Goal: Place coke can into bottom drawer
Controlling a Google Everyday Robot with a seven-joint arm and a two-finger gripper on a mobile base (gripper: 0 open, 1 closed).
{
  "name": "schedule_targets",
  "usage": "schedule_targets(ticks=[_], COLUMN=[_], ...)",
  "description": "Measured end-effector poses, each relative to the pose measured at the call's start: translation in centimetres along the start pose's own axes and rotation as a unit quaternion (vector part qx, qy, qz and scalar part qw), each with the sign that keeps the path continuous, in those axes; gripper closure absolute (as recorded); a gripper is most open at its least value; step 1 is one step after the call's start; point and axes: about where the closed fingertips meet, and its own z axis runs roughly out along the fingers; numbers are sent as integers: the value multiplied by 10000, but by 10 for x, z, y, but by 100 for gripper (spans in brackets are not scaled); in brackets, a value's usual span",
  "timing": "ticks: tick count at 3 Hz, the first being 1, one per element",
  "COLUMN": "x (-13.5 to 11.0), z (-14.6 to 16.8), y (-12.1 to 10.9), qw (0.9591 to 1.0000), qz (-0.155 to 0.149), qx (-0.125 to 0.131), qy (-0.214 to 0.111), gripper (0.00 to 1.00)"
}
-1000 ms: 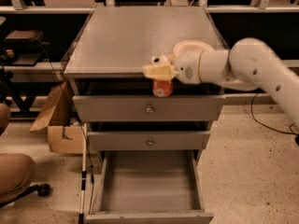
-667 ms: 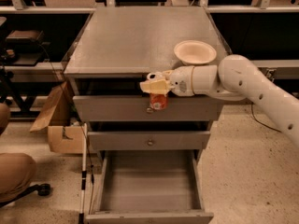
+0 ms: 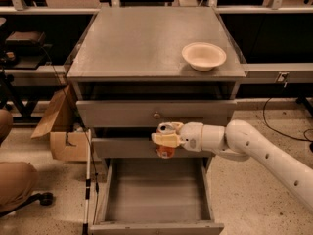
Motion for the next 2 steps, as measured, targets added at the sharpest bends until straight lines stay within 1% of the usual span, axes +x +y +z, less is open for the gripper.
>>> schedule_targets(ticks=[1, 2], x=[0, 2], z=[-1, -8], y=[0, 4], qw=[10000, 9997], qz=[-20, -213], qx=[-9, -99], qy=[5, 51], gripper=[100, 100])
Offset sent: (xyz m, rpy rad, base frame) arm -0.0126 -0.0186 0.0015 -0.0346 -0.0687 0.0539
